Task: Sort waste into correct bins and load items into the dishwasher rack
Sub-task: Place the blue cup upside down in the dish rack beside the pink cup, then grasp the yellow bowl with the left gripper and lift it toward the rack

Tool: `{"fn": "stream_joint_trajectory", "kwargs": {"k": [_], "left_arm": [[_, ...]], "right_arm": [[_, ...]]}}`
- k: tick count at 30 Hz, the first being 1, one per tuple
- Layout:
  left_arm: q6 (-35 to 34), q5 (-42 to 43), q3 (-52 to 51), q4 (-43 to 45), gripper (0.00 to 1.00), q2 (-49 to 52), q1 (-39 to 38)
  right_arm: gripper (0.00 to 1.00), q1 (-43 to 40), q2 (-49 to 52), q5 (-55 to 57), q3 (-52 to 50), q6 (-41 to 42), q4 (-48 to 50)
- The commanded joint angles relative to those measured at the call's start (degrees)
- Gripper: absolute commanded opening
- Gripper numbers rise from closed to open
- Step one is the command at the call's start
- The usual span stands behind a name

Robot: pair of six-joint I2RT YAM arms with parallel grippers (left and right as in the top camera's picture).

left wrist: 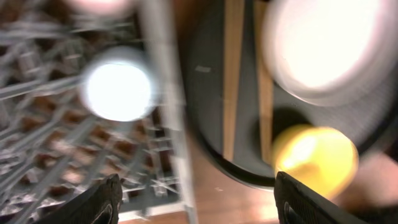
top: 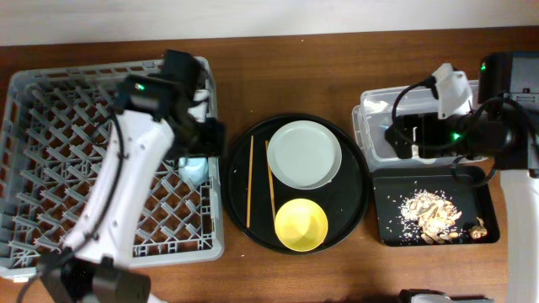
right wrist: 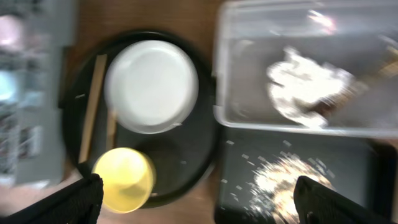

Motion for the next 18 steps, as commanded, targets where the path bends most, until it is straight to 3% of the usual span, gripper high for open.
{"fn": "stream_joint_trajectory", "kwargs": {"k": [1,4,5,9,13,18], "left_arm": [[-0.13,2.56,1.07,0.17,0.76,-2.21,-11.65],[-0.96,2.47,-0.02,2.38,0.76,-2.10,-21.66],[-2.80,2.36,-1.05,4.13,0.76,-2.10,-26.67],[-6.49,1.60,-4.11,9.18,0.73,-2.10,-35.82],[-11.85,-4.46,-9.84,15.26,0.71,-2.10,-43.21],[-13.90,-8.96,-17.79,21.73,0.63,-2.03,-46.66]], "right_arm": [[0.99,-0.31,1.44,11.39,0.02,5.27,0.00],[0.99,-0.37,1.86,16.20,0.02,6.23,-0.33],[0.99,-1.36,2.05,21.70,0.02,11.96,-0.28],[0.99,-7.02,2.23,26.21,0.02,15.52,0.42],[0.99,-12.07,2.23,26.23,0.02,15.52,0.61],[0.99,-14.51,2.23,26.23,0.02,15.50,0.61]]}}
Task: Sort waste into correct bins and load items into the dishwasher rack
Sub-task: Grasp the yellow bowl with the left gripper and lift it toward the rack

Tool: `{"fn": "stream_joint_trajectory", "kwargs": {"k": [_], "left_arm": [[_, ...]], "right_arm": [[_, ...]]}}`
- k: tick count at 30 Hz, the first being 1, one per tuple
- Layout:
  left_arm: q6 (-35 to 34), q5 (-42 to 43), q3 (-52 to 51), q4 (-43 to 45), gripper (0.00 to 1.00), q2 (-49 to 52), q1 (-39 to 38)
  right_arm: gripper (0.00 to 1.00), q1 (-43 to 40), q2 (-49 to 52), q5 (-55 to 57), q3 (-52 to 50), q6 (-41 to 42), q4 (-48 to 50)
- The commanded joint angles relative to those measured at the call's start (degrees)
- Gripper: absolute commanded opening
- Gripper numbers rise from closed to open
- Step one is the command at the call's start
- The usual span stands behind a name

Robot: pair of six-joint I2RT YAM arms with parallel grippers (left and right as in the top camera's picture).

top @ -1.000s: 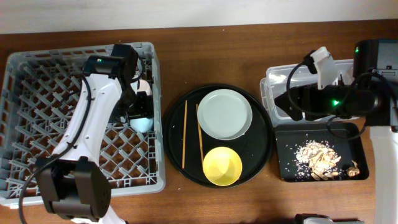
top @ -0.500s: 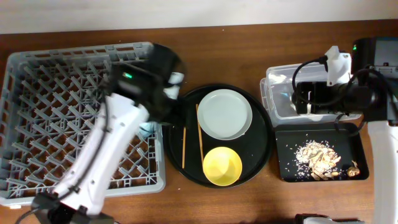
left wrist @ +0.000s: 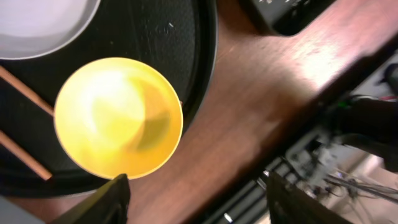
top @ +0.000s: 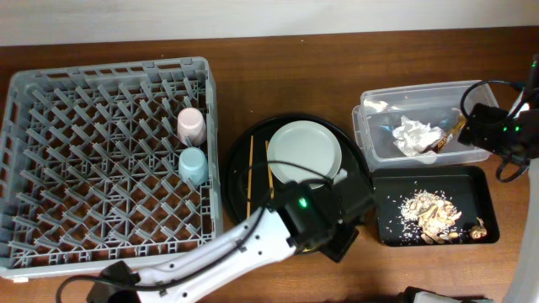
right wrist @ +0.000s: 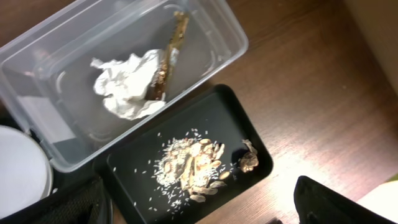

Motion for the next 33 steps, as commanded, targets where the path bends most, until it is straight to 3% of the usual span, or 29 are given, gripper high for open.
{"fn": "stream_joint_trajectory", "kwargs": {"k": [1,5,8,14,20,33], "left_arm": [[-3.17,-6.19,-6.97,5.70,0.62,-0.35,-1.09],[-3.17,-4.68,-14.82,15.93,0.59,0.13,-1.11],[-3.15,-4.74,-20.26,23.39,0.51,0.35,-1.09],[-3.15,-7.63,-25.20,29.18,0.46,0.35,-1.09],[-3.17,-7.74,-27.32,33.11,0.25,0.35,-1.38],[-3.17,-5.35,-27.87,34.01,0.24,1.57,-1.53]], "right_arm": [[0.99,-0.98,0.22,1.68,0.02,1.01,0.22],[0.99,-0.98,0.22,1.68,0.02,1.01,0.20],[0.99,-0.98,0.22,1.68,0.02,1.01,0.20],[0.99,-0.98,0.22,1.68,0.02,1.01,0.20],[0.99,-0.98,0.22,1.68,0.02,1.01,0.20],[0.99,-0.98,0.22,1.68,0.02,1.01,0.20]]}}
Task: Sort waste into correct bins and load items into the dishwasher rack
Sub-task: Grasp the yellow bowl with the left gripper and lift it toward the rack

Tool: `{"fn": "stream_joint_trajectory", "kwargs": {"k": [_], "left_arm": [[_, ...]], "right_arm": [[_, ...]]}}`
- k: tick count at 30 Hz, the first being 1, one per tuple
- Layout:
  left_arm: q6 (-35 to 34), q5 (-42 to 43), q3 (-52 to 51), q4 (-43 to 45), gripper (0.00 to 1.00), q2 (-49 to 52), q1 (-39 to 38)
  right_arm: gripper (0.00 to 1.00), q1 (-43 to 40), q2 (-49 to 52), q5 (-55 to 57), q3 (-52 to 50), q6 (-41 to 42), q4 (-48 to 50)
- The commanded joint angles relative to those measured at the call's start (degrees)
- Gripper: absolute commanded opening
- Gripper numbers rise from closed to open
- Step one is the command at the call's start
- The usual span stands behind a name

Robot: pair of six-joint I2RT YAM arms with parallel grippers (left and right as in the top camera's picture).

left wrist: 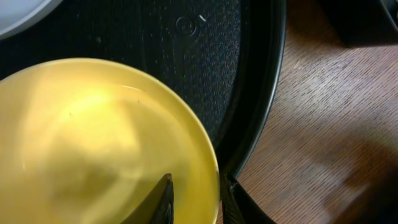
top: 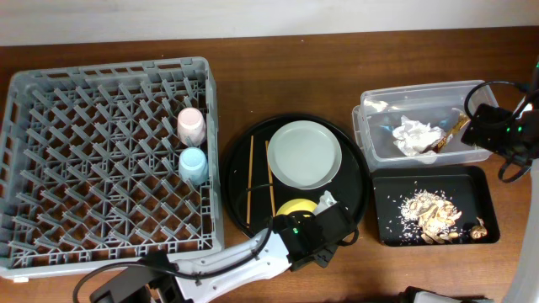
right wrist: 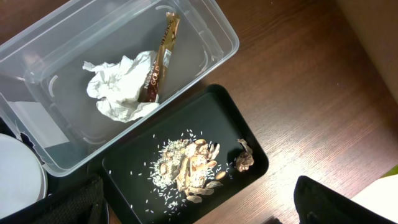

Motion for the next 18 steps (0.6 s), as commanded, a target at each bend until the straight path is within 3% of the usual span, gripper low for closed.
{"fn": "stream_joint_trajectory", "kwargs": {"k": [1,10,12,13,18], "left_arm": [[-0.13,0.94,-0.59,0.15,0.24,1.01,-0.72],[-0.11,-0.17,-0.52,1.03,0.16,4.48,-2.32],[-0.11,-1.62,0.26,1.44,0.02,4.48,-2.14],[-0.09,-3.10,1.33,1.14,0.00,4.35,-2.14],[1.70,-9.81,7.89,-3.06,0.01,-0.92,-1.73]], "right_arm": [[0.99,-0.37,0.15,1.09,0.04,0.83,0.17],[0.99,-0.37,0.15,1.11,0.04,0.83,0.17],[0.99,-0.37,0.15,1.09,0.04,0.83,0.17],[0.99,-0.37,0.15,1.09,0.04,0.83,0.17],[0.99,-0.37,0.15,1.11,0.04,0.83,0.17]]}}
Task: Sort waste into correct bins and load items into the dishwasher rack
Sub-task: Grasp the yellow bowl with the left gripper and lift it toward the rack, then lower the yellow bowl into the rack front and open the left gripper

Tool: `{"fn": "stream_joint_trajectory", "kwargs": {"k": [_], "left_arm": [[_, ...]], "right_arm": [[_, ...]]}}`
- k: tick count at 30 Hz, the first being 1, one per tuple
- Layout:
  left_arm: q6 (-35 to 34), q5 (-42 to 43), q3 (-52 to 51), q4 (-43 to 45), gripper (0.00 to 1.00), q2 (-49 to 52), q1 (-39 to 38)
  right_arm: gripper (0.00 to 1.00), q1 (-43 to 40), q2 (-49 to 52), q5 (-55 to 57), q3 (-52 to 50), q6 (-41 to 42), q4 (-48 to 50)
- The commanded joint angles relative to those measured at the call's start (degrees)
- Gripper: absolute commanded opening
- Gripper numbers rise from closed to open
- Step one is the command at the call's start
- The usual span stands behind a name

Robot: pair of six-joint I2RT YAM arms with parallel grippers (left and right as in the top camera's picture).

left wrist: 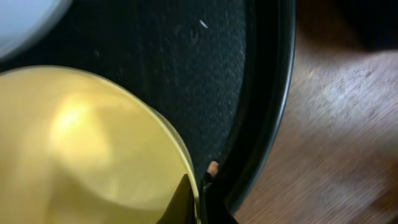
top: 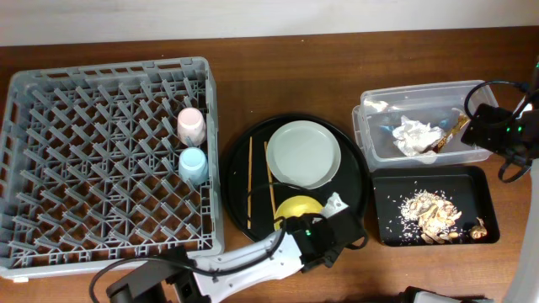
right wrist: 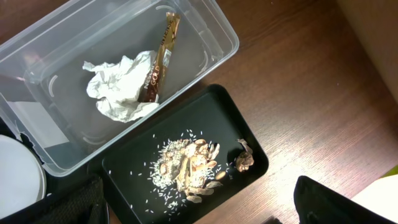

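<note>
A yellow bowl (left wrist: 81, 155) sits at the near right of the round black tray (left wrist: 249, 81). My left gripper (left wrist: 198, 202) is shut on the bowl's right rim, one finger inside and one outside. Seen from overhead, the left gripper (top: 330, 225) covers the bowl's (top: 296, 206) right side. Farther back on the tray lie a white plate (top: 303, 154) and two wooden chopsticks (top: 249, 181). The grey dishwasher rack (top: 84, 168) holds a pink cup (top: 191, 126) and a blue cup (top: 193, 164). My right gripper (right wrist: 202, 196) hangs open and empty above the bins.
A clear bin (right wrist: 74, 37) at the right holds crumpled tissue (right wrist: 118, 93) and a wrapper (right wrist: 158, 59). In front of it a black rectangular tray (right wrist: 124, 193) carries rice and food scraps (right wrist: 189, 165). Bare wooden table (top: 278, 76) lies behind the round tray.
My left gripper's fingers stood slightly apart astride the yellow bowl's rim; now they are pinched together on it. The right arm has not moved.
First my left gripper was open over the rack beside the blue cup, and my right was over the clear bin. Then the left hung open above the yellow bowl and the right was at the far right. The left then straddled the bowl's rim, and now grips it.
</note>
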Motion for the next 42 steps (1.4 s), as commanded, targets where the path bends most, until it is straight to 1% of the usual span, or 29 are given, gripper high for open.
{"fn": "stream_joint_trajectory", "kwargs": {"k": [1,5,6,7,9,11,13,15,16,17,19,22,24,25,27,30,34,36,38,42], "left_arm": [[2.75,-4.90,7.02,-4.39,0.00,-6.93,0.81],[2.89,-1.79,15.91,-16.85,0.00,-14.34,5.01],[2.95,0.42,18.01,-20.00,0.00,-16.28,6.78],[4.04,4.35,19.96,-22.97,0.00,-18.75,9.40],[6.40,14.84,21.29,-25.62,0.00,-23.32,15.34],[9.46,26.93,21.27,-27.91,0.00,-27.52,23.32],[13.70,40.33,21.20,-31.23,0.00,-30.67,33.24],[20.57,59.08,20.57,-34.60,0.00,-32.20,44.48],[25.31,69.61,19.69,-36.61,0.00,-32.22,50.60],[28.13,74.49,18.71,-37.88,0.00,-32.11,54.21],[33.66,79.95,15.23,-40.85,0.00,-31.54,61.44],[40.41,86.95,8.00,-42.91,0.00,-30.58,69.88],[43.25,91.03,1.88,-42.88,0.00,-29.57,75.19],[43.43,92.15,-0.48,-42.86,0.00,-29.20,76.54],[44.74,93.37,-5.29,-41.88,0.00,-28.39,78.51],[44.72,93.35,-11.61,-37.31,0.00,-26.84,80.50],[44.74,93.24,-15.58,-34.82,0.00,-24.50,84.08],[44.74,91.36,-16.72,-33.51,0.00,-23.32,86.05],[45.13,88.70,-16.81,-32.74,0.00,-21.84,87.95],[46.71,88.26,-16.81,-32.72,0.00,-18.73,90.25]], "right_arm": [[0.99,-0.37,0.15,1.11,0.04,0.83,0.17],[0.99,-0.37,0.15,1.09,0.04,0.83,0.17],[0.99,-0.37,0.15,1.11,0.04,0.83,0.17],[0.99,-0.37,0.15,1.11,0.04,0.83,0.17],[0.99,-0.37,0.15,1.11,0.04,0.83,0.17],[0.99,-0.37,0.15,1.11,0.04,0.83,0.17],[0.99,-0.37,0.15,1.11,0.04,0.83,0.17],[0.99,-0.37,0.15,1.11,0.04,0.83,0.17],[0.99,-0.37,0.15,1.09,0.04,0.83,0.17],[0.99,-0.37,0.15,1.11,0.04,0.83,0.17],[0.99,-0.37,0.15,1.11,0.04,0.83,0.17],[0.99,-0.37,0.15,1.11,0.04,0.83,0.17],[0.99,-0.37,0.15,1.11,0.04,0.83,0.20],[0.99,-0.37,0.15,1.11,0.04,0.83,0.17],[0.99,-0.37,0.15,1.09,0.04,0.83,0.17],[0.99,-0.37,0.15,1.11,0.04,0.83,0.17],[0.99,-0.37,0.15,1.11,0.04,0.83,0.20],[0.99,-0.37,0.15,1.09,0.04,0.83,0.17],[0.99,-0.37,0.15,1.11,0.04,0.83,0.17],[0.99,-0.37,0.15,1.11,0.04,0.83,0.17]]}}
